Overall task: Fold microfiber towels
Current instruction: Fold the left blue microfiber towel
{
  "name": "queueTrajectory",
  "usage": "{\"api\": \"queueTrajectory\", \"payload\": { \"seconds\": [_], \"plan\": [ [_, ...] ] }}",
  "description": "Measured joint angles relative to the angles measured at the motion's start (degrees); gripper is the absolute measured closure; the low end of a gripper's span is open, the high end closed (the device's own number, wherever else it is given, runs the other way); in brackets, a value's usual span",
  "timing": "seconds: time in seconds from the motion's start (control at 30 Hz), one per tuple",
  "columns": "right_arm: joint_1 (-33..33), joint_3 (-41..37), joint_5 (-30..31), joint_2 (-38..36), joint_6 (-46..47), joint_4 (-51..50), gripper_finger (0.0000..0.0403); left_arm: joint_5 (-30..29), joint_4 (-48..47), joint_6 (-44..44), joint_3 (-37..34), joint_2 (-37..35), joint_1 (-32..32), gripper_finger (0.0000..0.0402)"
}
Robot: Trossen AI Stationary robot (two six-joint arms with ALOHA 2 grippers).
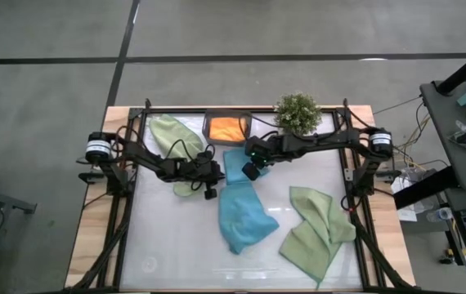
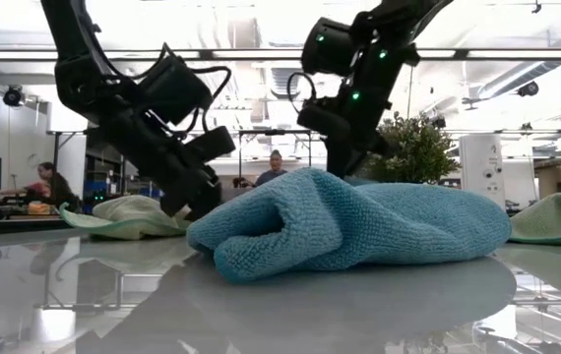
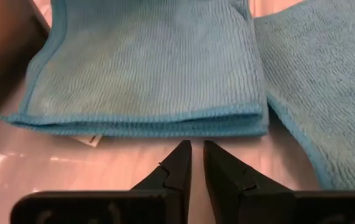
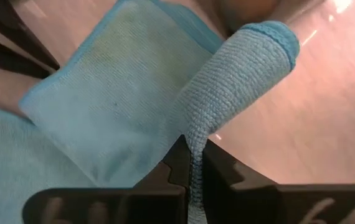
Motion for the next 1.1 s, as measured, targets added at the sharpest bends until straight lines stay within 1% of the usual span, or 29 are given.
{"api": "queueTrajectory", "payload": {
  "seconds": [0.13, 0.23, 0.37, 0.77, 1.1],
  "plan": [
    [0.21, 2.75, -0.01, 2.95, 0.48, 0.0, 0.039, 0.0, 3.47, 0.0, -0.02, 1.71, 0.02, 0.0373],
    [0.36, 4.92, -1.24, 4.58, 0.42, 0.15, 0.039, 0.07, 4.64, 0.02, -0.06, 2.04, 0.02, 0.0373],
    [0.49, 7.52, -2.52, 7.02, 0.24, 0.43, 0.039, 0.13, 4.66, 0.02, -0.06, 2.04, 0.02, 0.0373],
    [0.47, 13.23, -2.52, 14.34, -0.04, 2.77, 0.039, 0.59, 4.66, 0.02, -0.12, 2.04, -0.01, 0.0373],
    [0.49, 16.01, -2.52, 18.57, 0.43, 2.95, 0.039, 0.61, 4.6, 0.02, -0.15, 2.04, -0.03, 0.0373]
  ]
}}
